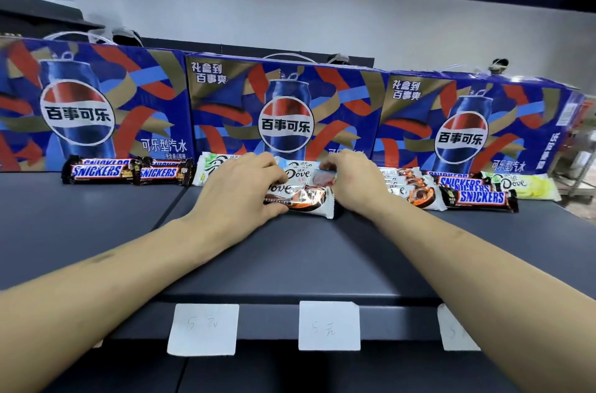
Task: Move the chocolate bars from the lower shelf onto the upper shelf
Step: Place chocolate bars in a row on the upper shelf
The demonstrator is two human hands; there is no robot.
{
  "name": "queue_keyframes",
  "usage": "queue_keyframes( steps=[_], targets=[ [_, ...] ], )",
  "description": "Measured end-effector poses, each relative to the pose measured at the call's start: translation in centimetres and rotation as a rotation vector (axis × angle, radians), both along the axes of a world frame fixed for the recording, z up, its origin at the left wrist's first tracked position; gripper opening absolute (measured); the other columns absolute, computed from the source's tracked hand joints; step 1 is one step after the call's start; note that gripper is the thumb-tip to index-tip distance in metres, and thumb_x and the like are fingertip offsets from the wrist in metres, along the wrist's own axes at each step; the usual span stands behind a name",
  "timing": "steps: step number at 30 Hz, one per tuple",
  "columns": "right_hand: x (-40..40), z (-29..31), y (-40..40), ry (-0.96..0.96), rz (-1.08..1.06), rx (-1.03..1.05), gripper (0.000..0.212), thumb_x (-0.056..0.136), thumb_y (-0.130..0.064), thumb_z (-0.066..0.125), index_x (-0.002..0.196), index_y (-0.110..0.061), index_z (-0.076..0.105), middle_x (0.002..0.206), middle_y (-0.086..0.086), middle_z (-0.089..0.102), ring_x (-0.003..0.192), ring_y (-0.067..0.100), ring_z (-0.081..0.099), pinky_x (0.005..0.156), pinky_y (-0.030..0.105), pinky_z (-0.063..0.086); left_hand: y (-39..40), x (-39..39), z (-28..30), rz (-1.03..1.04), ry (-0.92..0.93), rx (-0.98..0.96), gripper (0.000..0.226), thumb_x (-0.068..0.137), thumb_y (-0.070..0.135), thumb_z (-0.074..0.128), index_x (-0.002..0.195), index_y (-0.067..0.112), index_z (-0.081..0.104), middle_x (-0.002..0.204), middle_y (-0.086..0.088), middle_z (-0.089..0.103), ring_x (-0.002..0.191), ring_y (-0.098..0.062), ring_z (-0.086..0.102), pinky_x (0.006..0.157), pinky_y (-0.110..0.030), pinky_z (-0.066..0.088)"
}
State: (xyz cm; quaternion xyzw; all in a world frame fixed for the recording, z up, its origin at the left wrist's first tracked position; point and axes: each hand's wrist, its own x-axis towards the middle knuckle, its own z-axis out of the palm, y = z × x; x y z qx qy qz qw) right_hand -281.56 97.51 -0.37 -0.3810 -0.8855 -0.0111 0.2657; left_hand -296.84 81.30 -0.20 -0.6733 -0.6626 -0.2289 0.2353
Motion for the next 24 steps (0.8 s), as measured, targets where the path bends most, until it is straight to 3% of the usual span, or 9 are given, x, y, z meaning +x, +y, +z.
queue_keyframes(
  steps=[7, 16, 21, 24],
  targets=[
    [1.7, 0.4, 0.2, 0.060, 0.006, -0.017, 0.042, 0.083, -0.043, 0.072, 0.118, -0.023, 0.065, 0.115, 0.004, 0.059, 0.106, 0.027, 0.053, 0.088, 0.040, 0.045, 0.7, 1.2, -0.1, -0.015, -0.012, 0.002, 0.038, 0.077, 0.048, 0.072, 0.109, 0.027, 0.066, 0.100, 0.012, 0.058, 0.091, -0.014, 0.054, 0.070, -0.025, 0.032],
    [9.4, 0.8, 0.0, 0.191, -0.021, -0.071, 0.028, 0.087, -0.028, 0.064, 0.115, -0.024, 0.066, 0.111, -0.001, 0.061, 0.107, 0.018, 0.057, 0.091, 0.039, 0.049, 2.8, 8.1, -0.1, -0.082, -0.009, -0.013, 0.035, 0.077, 0.042, 0.070, 0.107, 0.026, 0.067, 0.101, 0.010, 0.059, 0.097, -0.017, 0.056, 0.069, -0.027, 0.037],
    [14.0, 1.0, 0.3, 0.248, -0.096, -0.112, 0.036, 0.081, -0.007, 0.057, 0.112, -0.022, 0.068, 0.113, -0.001, 0.064, 0.102, 0.015, 0.057, 0.085, 0.029, 0.046, 4.7, 12.0, -0.5, -0.093, -0.057, -0.107, 0.041, 0.078, 0.041, 0.065, 0.115, 0.024, 0.062, 0.107, 0.007, 0.055, 0.107, -0.015, 0.050, 0.084, -0.032, 0.046],
    [16.1, 1.2, 0.4, 0.309, -0.119, -0.136, 0.037, 0.080, -0.003, 0.056, 0.110, -0.020, 0.068, 0.110, -0.003, 0.066, 0.095, 0.014, 0.057, 0.085, 0.033, 0.049, 5.9, 13.6, -0.7, -0.093, -0.093, -0.147, 0.042, 0.078, 0.037, 0.064, 0.117, 0.022, 0.063, 0.110, 0.005, 0.056, 0.107, -0.016, 0.050, 0.085, -0.033, 0.047]
  ],
)
